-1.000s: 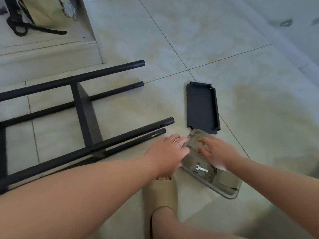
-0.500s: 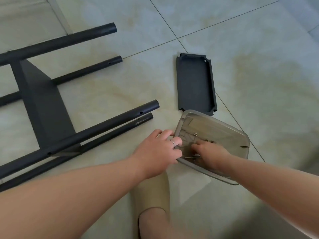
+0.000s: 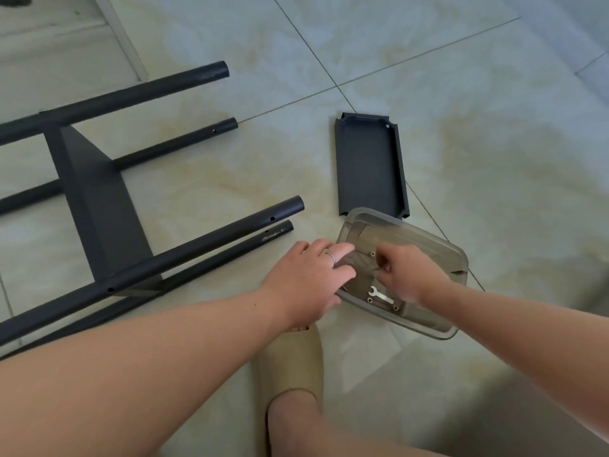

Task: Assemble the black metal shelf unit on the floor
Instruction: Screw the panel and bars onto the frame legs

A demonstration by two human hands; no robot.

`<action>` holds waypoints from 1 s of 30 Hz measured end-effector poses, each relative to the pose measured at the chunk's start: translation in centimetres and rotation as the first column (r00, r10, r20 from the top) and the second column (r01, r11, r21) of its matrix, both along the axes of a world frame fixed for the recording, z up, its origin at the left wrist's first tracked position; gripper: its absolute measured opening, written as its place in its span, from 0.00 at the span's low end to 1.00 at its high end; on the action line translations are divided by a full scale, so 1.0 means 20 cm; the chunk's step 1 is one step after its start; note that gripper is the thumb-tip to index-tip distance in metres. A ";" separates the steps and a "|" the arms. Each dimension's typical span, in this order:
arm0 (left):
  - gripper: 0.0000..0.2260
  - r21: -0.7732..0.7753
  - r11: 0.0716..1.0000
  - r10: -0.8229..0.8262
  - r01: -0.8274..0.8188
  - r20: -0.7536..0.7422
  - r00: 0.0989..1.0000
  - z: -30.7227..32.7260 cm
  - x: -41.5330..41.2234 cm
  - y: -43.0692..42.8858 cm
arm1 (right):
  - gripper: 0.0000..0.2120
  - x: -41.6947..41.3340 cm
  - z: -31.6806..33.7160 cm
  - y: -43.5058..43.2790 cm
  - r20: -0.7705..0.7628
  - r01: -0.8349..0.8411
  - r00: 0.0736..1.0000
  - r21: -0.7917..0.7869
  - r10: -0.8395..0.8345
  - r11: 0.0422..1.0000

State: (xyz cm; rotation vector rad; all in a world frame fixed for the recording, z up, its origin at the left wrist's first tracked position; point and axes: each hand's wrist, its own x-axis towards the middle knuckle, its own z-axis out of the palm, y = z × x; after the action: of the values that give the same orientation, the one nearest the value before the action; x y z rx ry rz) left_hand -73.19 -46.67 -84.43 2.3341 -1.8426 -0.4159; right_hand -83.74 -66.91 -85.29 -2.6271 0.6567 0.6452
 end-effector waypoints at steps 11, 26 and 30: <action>0.12 -0.194 0.930 0.336 -0.312 0.104 0.936 0.44 0.35 0.45 | 0.04 0.29 0.57 0.45 0.408 0.063 0.899 0.239 -0.159 0.969; 0.09 0.222 0.423 0.876 -0.878 -0.347 0.334 0.30 0.62 1.40 | 0.08 0.66 0.53 1.35 0.252 -0.140 0.968 0.583 -0.015 0.800; 0.14 0.380 0.462 0.813 -0.802 -0.543 0.211 0.21 0.66 1.42 | 0.10 0.70 0.44 1.42 0.240 -0.122 0.969 0.656 -0.053 0.745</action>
State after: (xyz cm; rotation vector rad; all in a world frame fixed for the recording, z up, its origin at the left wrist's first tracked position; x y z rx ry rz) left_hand -59.98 -18.23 -80.27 2.2749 -0.1261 -0.9150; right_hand -69.79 -38.50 -76.56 -1.9862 0.2265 0.4406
